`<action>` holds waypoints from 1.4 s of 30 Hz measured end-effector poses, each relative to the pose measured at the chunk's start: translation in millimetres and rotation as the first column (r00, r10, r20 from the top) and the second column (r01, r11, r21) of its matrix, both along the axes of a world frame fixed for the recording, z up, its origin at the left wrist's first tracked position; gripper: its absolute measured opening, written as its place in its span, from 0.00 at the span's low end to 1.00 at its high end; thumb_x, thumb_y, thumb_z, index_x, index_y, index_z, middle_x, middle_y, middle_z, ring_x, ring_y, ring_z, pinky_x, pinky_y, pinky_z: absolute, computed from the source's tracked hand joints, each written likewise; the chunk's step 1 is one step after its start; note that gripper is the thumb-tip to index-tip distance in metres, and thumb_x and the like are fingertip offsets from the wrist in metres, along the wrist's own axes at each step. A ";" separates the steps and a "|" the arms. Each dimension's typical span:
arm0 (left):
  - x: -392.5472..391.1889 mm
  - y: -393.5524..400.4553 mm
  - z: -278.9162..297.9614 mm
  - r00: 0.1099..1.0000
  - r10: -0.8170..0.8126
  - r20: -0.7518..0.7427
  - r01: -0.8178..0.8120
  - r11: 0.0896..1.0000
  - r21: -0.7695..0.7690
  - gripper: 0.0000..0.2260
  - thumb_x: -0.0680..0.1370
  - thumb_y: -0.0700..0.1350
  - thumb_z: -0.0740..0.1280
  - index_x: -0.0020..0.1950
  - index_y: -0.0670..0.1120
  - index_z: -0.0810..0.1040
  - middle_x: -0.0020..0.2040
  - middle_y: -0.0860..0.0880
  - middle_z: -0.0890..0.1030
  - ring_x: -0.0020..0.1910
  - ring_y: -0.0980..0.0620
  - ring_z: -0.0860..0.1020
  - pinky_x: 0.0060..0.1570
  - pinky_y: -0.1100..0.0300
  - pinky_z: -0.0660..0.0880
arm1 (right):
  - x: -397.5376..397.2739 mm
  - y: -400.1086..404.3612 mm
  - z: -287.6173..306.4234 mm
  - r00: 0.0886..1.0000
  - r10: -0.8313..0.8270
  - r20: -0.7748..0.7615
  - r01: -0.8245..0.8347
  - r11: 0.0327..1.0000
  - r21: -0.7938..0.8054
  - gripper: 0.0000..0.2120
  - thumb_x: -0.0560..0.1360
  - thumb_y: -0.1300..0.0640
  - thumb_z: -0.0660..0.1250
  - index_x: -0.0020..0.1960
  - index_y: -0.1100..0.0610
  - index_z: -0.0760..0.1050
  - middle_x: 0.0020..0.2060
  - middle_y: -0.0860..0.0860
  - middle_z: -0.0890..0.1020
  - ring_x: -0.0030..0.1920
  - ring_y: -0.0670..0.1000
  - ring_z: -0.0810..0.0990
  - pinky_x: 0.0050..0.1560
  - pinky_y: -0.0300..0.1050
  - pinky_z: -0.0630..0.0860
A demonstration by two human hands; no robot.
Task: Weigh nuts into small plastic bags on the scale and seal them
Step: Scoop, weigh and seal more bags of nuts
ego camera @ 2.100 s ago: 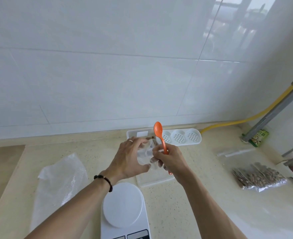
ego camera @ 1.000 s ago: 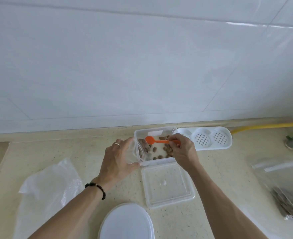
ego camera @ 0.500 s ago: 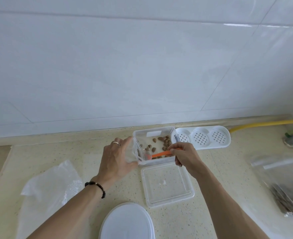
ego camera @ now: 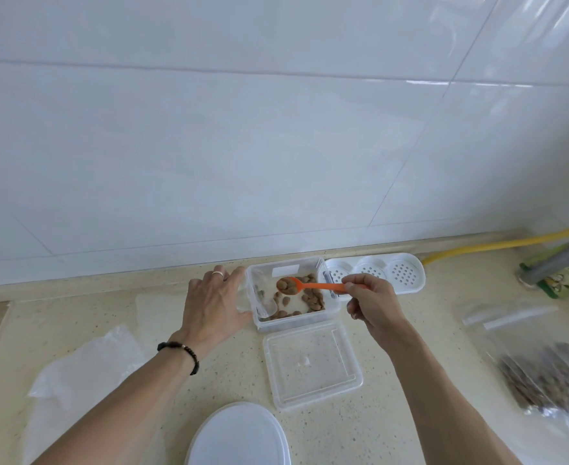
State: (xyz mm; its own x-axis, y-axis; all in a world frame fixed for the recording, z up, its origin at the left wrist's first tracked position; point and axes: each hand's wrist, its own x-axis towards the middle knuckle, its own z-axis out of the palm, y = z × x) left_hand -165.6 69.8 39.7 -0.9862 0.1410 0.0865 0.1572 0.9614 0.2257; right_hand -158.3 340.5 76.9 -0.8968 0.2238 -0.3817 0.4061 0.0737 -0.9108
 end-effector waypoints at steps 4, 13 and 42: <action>-4.0 14.4 5.4 0.999 0.008 0.046 -0.011 0.997 0.070 0.35 0.67 0.62 0.71 0.70 0.52 0.66 0.52 0.50 0.73 0.54 0.48 0.74 0.52 0.53 0.69 | 2.1 -12.4 27.9 0.990 0.102 -0.097 -0.089 0.988 0.129 0.07 0.78 0.68 0.63 0.48 0.61 0.79 0.37 0.55 0.83 0.26 0.49 0.75 0.28 0.41 0.71; -4.2 21.4 -5.5 0.997 0.018 0.071 -0.044 0.922 0.384 0.38 0.66 0.61 0.73 0.72 0.51 0.63 0.57 0.49 0.72 0.58 0.49 0.74 0.56 0.51 0.71 | 13.0 -39.1 59.7 0.853 0.455 -0.255 -0.258 0.793 0.552 0.11 0.78 0.64 0.64 0.42 0.51 0.78 0.24 0.38 0.76 0.29 0.56 0.76 0.32 0.47 0.72; -1.6 6.6 -38.0 0.993 -0.033 0.112 -0.029 0.860 0.509 0.48 0.61 0.58 0.80 0.76 0.52 0.60 0.63 0.47 0.70 0.64 0.50 0.71 0.66 0.47 0.66 | -10.1 -4.7 -10.5 0.887 0.461 0.004 -0.226 0.427 0.876 0.10 0.78 0.64 0.63 0.46 0.54 0.82 0.29 0.44 0.79 0.27 0.46 0.73 0.30 0.42 0.69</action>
